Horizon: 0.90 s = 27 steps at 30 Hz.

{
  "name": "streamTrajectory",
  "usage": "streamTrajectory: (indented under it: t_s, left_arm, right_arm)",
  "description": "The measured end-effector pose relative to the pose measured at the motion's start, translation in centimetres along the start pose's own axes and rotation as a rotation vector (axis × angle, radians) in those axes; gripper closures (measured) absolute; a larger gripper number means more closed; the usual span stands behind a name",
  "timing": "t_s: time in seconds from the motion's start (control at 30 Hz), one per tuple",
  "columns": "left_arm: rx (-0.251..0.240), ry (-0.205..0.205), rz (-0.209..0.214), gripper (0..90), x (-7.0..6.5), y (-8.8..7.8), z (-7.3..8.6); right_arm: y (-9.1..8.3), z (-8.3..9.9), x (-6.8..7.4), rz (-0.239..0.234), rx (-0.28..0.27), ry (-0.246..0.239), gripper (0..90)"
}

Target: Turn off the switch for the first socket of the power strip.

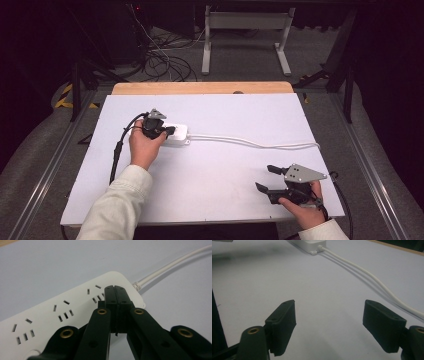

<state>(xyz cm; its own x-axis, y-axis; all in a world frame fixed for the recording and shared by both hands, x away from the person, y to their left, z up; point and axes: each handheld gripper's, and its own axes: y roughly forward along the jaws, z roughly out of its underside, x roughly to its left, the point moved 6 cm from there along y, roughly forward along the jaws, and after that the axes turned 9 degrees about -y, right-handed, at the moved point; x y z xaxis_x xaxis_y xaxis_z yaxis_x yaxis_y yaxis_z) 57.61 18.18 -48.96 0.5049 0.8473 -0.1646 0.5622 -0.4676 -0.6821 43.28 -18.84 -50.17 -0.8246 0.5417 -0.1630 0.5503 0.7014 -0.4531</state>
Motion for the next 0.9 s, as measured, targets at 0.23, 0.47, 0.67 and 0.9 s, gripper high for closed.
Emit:
streamTrajectory:
  t_s: [0.23, 0.47, 0.67, 0.9]
  left_arm:
    - [0.020, 0.009, -0.008, 90.0, 0.25, 0.50, 0.21]
    - [0.028, 0.008, -0.010, 90.0, 0.34, 0.64, 0.28]
    - [0.036, 0.014, -0.019, 90.0, 0.47, 0.66, 0.31]
    - [0.033, 0.021, -0.018, 90.0, 0.38, 0.70, 0.39]
  right_arm:
    - [0.02, 0.02, 0.02, -0.002, 0.001, 0.001, 27.1]
    - [0.04, 0.03, 0.07, -0.003, 0.003, -0.001, 27.0]
    - [0.09, 0.07, 0.04, -0.005, 0.005, 0.001, 27.0]
    - [0.10, 0.07, 0.07, -0.005, 0.006, -0.001, 27.0]
